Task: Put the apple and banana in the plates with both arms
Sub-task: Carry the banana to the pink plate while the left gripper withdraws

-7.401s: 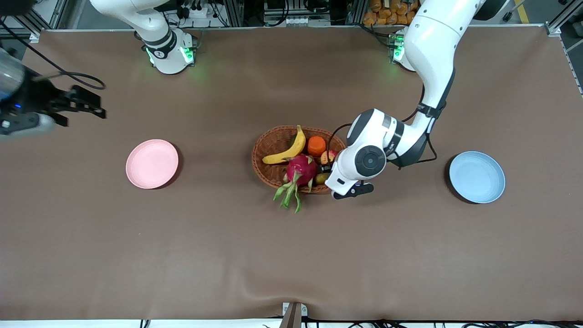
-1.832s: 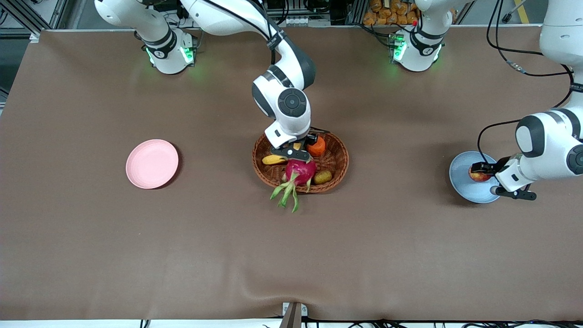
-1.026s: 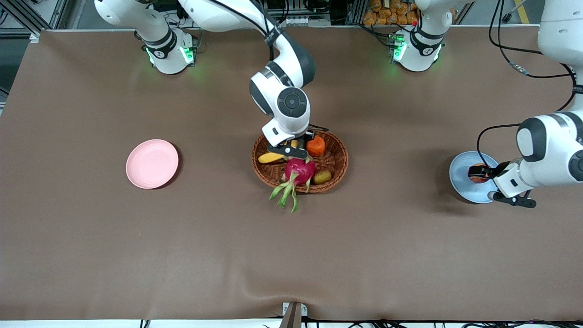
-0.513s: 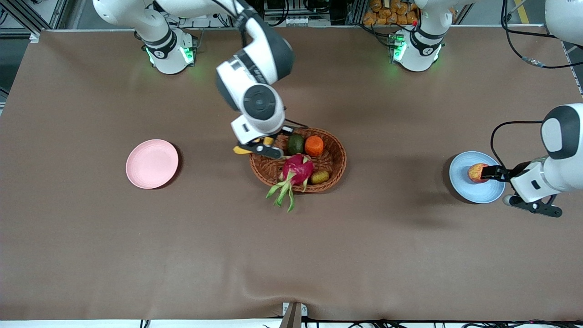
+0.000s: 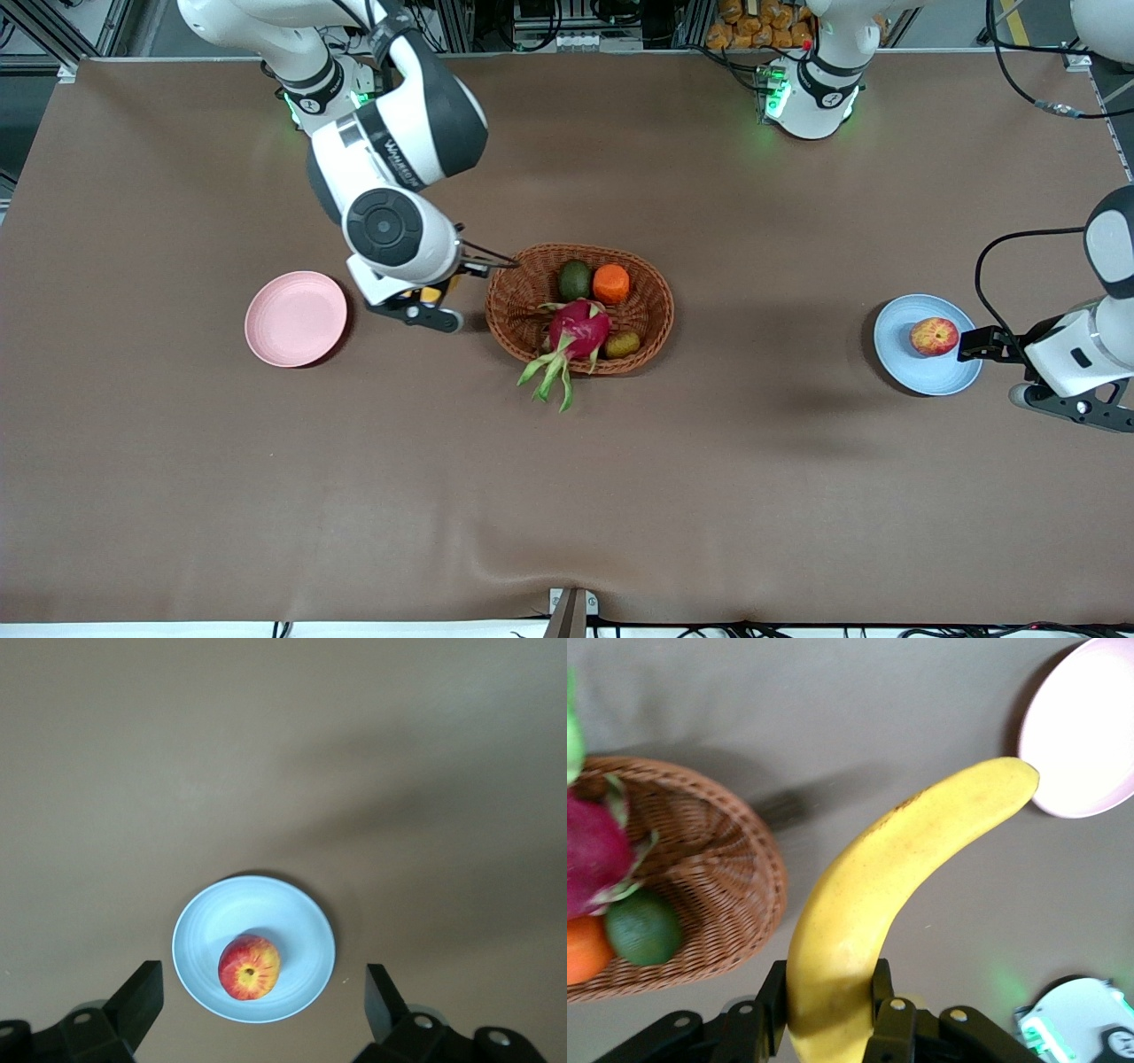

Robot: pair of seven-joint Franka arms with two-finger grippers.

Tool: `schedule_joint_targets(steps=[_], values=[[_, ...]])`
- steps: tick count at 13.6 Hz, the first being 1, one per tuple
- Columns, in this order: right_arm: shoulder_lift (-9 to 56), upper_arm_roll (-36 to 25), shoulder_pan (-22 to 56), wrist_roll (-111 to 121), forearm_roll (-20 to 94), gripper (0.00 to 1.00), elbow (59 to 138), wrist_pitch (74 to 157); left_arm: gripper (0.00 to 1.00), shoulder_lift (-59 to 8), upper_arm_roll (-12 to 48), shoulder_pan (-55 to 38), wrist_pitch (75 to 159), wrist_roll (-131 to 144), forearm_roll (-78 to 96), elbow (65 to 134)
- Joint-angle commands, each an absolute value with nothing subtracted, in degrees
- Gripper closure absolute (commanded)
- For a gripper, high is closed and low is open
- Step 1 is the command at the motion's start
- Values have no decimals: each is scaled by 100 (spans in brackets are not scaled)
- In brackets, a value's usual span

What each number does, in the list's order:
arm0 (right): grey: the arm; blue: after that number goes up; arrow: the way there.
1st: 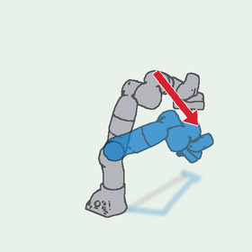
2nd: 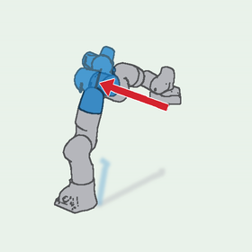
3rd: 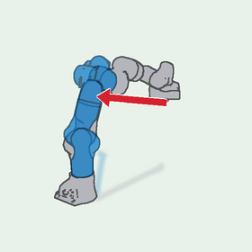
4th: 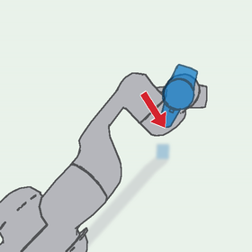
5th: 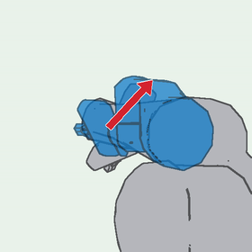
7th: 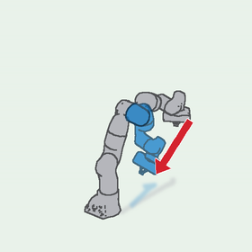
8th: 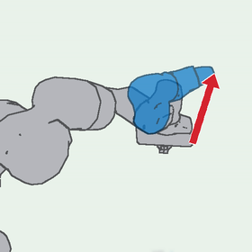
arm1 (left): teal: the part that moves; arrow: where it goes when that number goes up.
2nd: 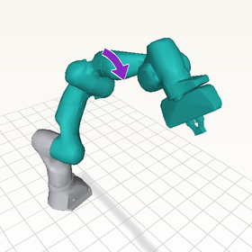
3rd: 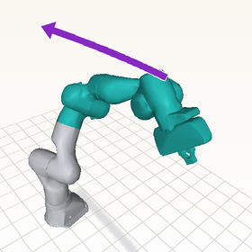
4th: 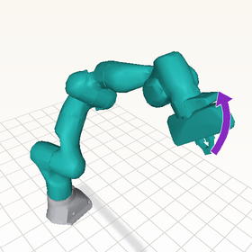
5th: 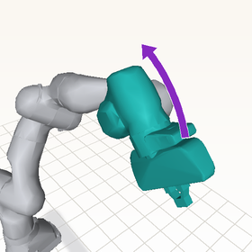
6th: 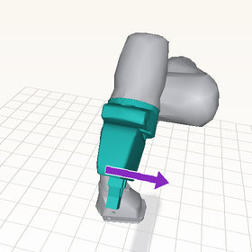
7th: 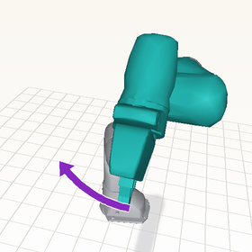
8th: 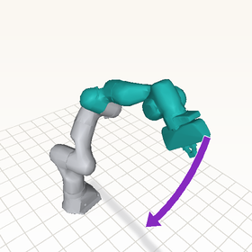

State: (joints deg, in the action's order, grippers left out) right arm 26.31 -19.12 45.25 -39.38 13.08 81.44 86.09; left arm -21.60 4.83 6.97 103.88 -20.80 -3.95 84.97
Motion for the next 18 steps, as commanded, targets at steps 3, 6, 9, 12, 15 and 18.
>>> schedule_joint_targets(steps=[3, 6, 9, 12, 15, 18], values=[[2514, -2354, 4395, -3016, 924, 100, 8306, 8394, 0, -1267, 378, 159, 9592, -927, -255, 8499], [2514, -2706, 4333, -2314, 765, 100, 8375, 8358, 0, -766, 334, -140, 8792, 41, -246, 8517], [2514, -3163, 4333, -1593, 756, 100, 8542, 8455, 0, -397, 229, -325, 8544, 938, -255, 8517], [2435, -3287, 4342, -1328, 546, 100, 8849, 8752, 0, 25, 185, -290, 8201, 862, -237, 8560], [1997, -3366, 4307, -942, 352, 100, 9884, 9630, 0, 193, 36, -71, 8200, 257, 7, 8692], [1619, -3410, 4210, -721, 352, 100, 10860, 10220, 0, 272, -105, -70, 8235, 237, 176, 8763]])
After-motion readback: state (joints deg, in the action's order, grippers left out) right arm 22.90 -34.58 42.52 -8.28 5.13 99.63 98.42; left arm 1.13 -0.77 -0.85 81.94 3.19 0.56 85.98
